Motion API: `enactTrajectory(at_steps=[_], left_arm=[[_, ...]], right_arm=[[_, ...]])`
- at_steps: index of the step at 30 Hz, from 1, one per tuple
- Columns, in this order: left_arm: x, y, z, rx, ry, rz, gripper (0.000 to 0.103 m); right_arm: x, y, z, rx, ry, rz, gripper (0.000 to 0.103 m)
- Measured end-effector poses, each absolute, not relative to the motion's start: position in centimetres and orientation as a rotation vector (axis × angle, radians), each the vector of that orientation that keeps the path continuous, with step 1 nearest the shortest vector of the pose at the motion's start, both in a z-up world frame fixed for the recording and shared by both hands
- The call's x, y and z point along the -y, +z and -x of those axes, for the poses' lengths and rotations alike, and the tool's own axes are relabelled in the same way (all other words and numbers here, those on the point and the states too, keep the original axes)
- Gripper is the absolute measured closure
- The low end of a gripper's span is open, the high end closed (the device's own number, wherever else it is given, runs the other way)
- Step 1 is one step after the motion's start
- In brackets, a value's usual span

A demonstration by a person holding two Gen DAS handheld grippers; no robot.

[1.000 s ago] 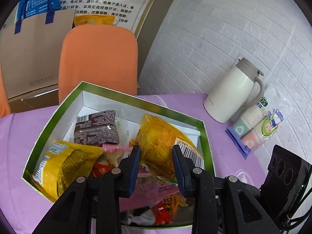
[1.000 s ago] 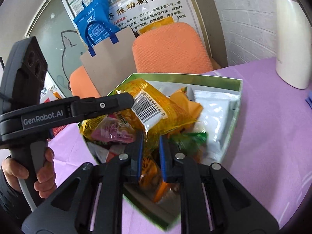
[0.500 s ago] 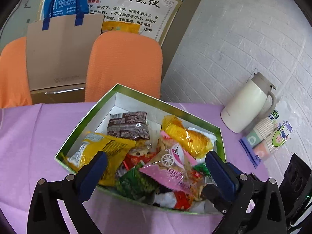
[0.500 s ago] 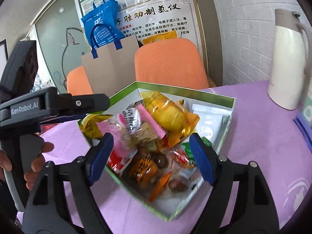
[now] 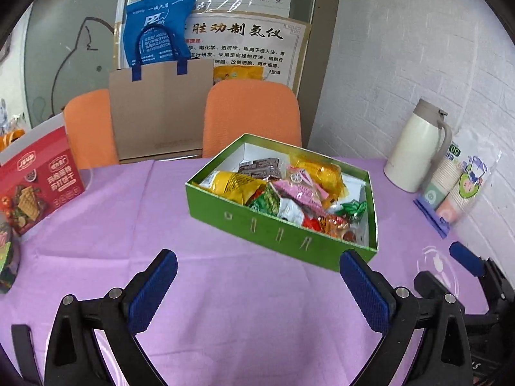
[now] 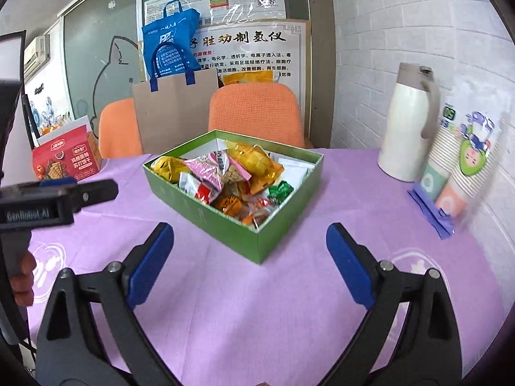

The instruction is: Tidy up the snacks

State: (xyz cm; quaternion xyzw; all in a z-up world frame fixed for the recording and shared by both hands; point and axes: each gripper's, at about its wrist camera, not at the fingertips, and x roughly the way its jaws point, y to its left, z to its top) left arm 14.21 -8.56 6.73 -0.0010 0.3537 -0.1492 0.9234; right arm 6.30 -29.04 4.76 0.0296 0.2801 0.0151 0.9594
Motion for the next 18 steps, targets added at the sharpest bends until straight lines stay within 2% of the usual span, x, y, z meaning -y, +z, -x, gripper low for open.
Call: enactTrajectory(at_steps=[9,18], left_arm=[[7.5,3.3,-8.2,-0.762,-0.224,0.006,0.0],[6.7,3.1,-6.6,-0.747,-0.176,-0.027,0.0]], right_arm=[[28.7,2.8,-1.6,-0.614,-0.018,-0.085,0.007],[28.7,2.1,-0.7,-0.634,-0.075,-0.087,0.007]])
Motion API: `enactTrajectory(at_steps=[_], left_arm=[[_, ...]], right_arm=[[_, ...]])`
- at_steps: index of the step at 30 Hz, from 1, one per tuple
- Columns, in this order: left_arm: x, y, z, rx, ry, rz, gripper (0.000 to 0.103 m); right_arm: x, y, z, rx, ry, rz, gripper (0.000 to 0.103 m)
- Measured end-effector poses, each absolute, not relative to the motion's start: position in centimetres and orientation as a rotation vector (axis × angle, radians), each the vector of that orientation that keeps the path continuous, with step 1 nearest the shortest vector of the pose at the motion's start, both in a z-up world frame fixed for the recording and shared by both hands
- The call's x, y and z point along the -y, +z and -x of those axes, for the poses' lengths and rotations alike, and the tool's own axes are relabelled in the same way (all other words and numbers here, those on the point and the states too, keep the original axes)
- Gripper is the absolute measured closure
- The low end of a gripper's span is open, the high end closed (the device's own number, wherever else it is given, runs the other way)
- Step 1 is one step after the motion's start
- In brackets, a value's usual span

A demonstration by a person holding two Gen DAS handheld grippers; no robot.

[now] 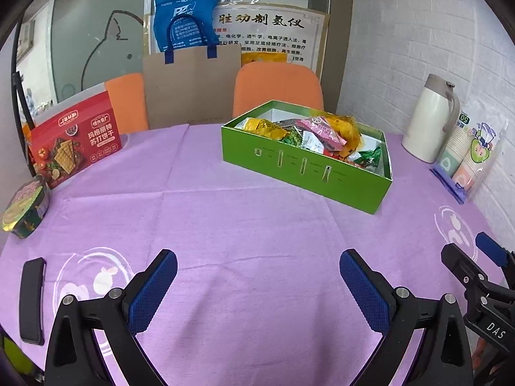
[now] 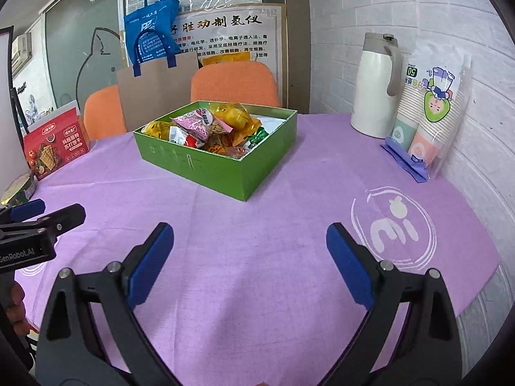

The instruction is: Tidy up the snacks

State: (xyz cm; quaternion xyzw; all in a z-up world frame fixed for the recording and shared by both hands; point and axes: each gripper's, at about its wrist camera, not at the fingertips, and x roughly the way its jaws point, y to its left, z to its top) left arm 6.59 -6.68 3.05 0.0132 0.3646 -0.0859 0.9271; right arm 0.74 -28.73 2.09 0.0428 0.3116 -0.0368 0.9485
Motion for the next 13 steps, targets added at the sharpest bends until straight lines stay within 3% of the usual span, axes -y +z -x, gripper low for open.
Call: enactTrajectory(at_steps=[13], left_arm=[[6.75,3.37,-5.77,-0.719,-0.161,-0.058,0.0]], right_arm=[[28.86,1.88,-0.56,-0.647,-0.097,-0.102,0.007]])
